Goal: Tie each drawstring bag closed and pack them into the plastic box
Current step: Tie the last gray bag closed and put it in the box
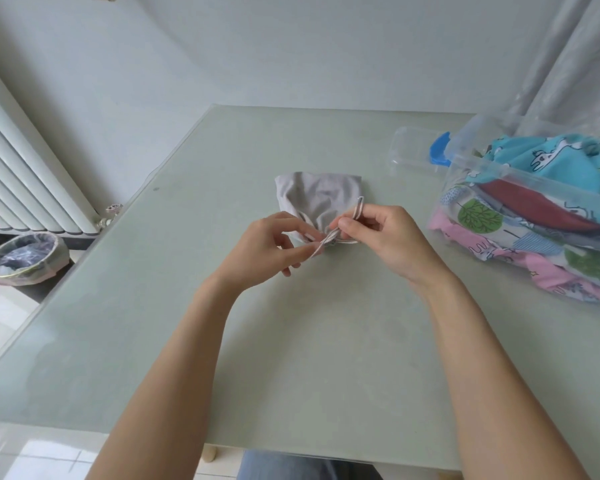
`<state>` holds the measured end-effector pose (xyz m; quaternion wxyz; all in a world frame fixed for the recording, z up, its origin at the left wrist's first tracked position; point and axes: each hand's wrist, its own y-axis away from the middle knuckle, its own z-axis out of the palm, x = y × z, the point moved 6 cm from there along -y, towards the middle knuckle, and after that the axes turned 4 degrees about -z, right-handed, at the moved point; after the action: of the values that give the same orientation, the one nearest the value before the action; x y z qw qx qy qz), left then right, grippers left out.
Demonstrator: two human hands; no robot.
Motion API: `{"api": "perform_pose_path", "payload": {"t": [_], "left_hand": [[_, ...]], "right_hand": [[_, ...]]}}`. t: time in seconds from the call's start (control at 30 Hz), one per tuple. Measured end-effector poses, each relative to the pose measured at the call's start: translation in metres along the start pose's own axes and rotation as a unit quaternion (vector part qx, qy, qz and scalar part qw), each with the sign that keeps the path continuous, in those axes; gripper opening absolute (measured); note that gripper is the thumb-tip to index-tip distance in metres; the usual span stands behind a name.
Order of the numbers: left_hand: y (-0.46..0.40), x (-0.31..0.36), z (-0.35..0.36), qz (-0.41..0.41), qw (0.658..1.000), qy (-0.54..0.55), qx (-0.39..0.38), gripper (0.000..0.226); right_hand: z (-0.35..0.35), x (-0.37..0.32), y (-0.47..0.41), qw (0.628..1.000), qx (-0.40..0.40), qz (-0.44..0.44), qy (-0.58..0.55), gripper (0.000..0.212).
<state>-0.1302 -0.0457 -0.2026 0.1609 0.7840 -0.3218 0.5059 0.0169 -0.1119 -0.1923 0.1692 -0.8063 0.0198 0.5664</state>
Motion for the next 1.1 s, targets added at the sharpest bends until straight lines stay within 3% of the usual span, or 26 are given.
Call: {"api": "perform_pose_path", "payload": {"t": [0.1, 0.2, 0.33, 0.5, 0.57, 0.63, 0.73, 0.83, 0.93, 1.03, 1.1], "left_hand": [[0.000, 0.000, -0.005, 0.000, 1.000, 0.010, 0.012, 0.020], [-0.001, -0.002, -0.006, -0.009, 0.999, 0.049, 0.004, 0.035], [-0.001, -0.002, 0.000, 0.038, 0.998, -0.042, -0.016, 0.016], [-0.004, 0.002, -0.015, 0.114, 0.973, -0.145, 0.141, 0.007], [-0.002, 0.005, -0.017, 0.120, 0.971, -0.136, 0.157, 0.008], [-0.001, 0.008, -0.013, 0.119, 0.977, -0.110, 0.141, 0.008], [-0.003, 0.006, -0.005, 0.073, 0.992, -0.067, 0.077, 0.010], [-0.004, 0.004, 0.001, 0.031, 0.999, 0.003, 0.035, 0.013], [-0.004, 0.003, 0.001, 0.026, 0.999, 0.003, 0.035, 0.020], [-0.004, 0.002, 0.004, 0.029, 0.999, 0.004, 0.014, 0.008], [-0.006, -0.002, 0.001, 0.026, 0.999, 0.013, 0.043, 0.012]], "right_hand": [[0.005, -0.009, 0.003, 0.995, -0.053, -0.004, -0.086, 0.017], [0.007, -0.014, 0.006, 0.991, -0.095, -0.019, -0.095, 0.011], [0.005, -0.011, 0.005, 0.996, -0.072, -0.025, -0.053, 0.016], [-0.003, -0.004, 0.002, 0.998, -0.031, -0.029, 0.048, 0.018], [-0.003, -0.006, 0.002, 0.996, -0.020, -0.052, 0.064, 0.013], [-0.005, -0.010, 0.002, 0.988, 0.027, -0.095, 0.117, 0.011], [-0.006, -0.020, 0.003, 0.947, 0.113, -0.192, 0.233, 0.007], [-0.001, -0.026, 0.005, 0.919, 0.158, -0.253, 0.259, 0.004], [0.005, -0.027, 0.006, 0.932, 0.149, -0.262, 0.202, 0.004], [0.007, -0.024, 0.004, 0.949, 0.137, -0.238, 0.155, 0.007], [0.005, -0.021, 0.003, 0.957, 0.135, -0.220, 0.132, 0.009]]}}
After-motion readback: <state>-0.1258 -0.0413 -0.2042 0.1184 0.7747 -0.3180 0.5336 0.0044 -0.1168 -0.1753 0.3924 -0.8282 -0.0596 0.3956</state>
